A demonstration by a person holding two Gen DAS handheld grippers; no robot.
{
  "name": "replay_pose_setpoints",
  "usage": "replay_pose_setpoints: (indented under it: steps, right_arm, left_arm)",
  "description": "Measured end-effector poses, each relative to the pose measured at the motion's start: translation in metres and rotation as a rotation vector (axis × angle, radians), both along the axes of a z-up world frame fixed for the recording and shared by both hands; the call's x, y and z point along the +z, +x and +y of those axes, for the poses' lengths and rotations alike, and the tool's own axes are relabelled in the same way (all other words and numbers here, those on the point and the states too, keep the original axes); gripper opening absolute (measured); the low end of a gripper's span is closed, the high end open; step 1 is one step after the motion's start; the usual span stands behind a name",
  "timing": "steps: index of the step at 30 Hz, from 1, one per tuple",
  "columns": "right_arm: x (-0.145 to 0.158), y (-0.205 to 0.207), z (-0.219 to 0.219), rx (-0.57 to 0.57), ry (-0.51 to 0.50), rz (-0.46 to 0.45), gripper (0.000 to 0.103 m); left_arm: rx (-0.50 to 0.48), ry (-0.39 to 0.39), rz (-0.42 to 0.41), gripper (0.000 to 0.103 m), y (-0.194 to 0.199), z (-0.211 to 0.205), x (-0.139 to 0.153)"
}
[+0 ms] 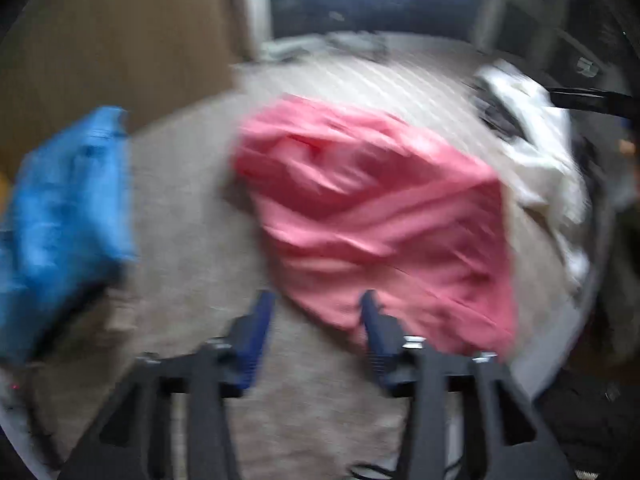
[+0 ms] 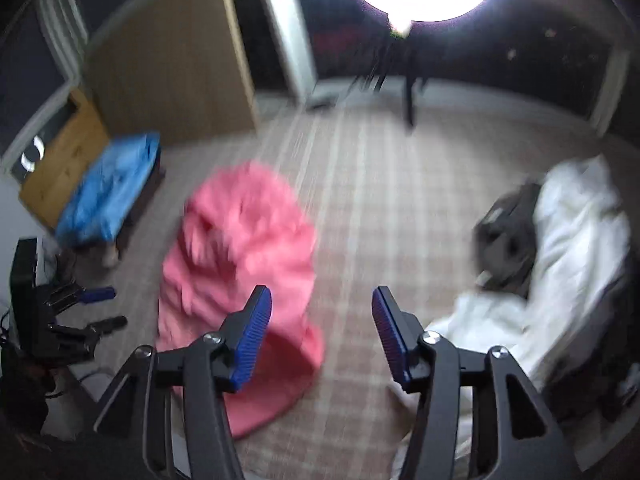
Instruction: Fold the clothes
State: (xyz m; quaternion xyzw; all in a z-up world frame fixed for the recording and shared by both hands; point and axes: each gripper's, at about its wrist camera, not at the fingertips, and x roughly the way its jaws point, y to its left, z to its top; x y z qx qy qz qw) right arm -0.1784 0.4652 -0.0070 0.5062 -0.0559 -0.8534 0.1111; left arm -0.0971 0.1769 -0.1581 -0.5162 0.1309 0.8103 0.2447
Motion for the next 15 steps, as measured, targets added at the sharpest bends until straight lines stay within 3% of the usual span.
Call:
replay_pose_setpoints:
  steps: [4,7,8,9,11,15]
  right_arm:
    - [-0.054,0.002,-0.010,0.030,-0.020,-0.108,0.052]
    - [-0.092,0.002,-0.017,0.043,-0.033,-0.181,0.049]
    - [-0.099,0.002,-0.018,0.051,-0.056,-0.194,0.037]
    - [-0.099,0.004,-0.018,0.061,-0.109,-0.196,0.003]
    - [-0.085,0.008,-0.017,0.067,-0.184,-0.177,0.003]
    - [-0.021,0.010,-0.026,0.112,-0.258,-0.029,0.003]
  left_arm:
    - [-0.075,-0.075,-0.033,0.051,0.010,0.040,-0.042]
    - [-0.074,-0.091,-0.078,0.004,0.002,0.049,-0.061]
    - [-0.069,-0.068,-0.075,0.003,0.000,0.045,-0.055]
    - [-0.063,-0.041,-0.071,0.003,-0.002,0.040,-0.047]
    - [-0.052,0.015,-0.061,0.002,-0.005,0.029,-0.032]
    - [0.070,0.056,0.073,0.002,-0.012,-0.029,0.027]
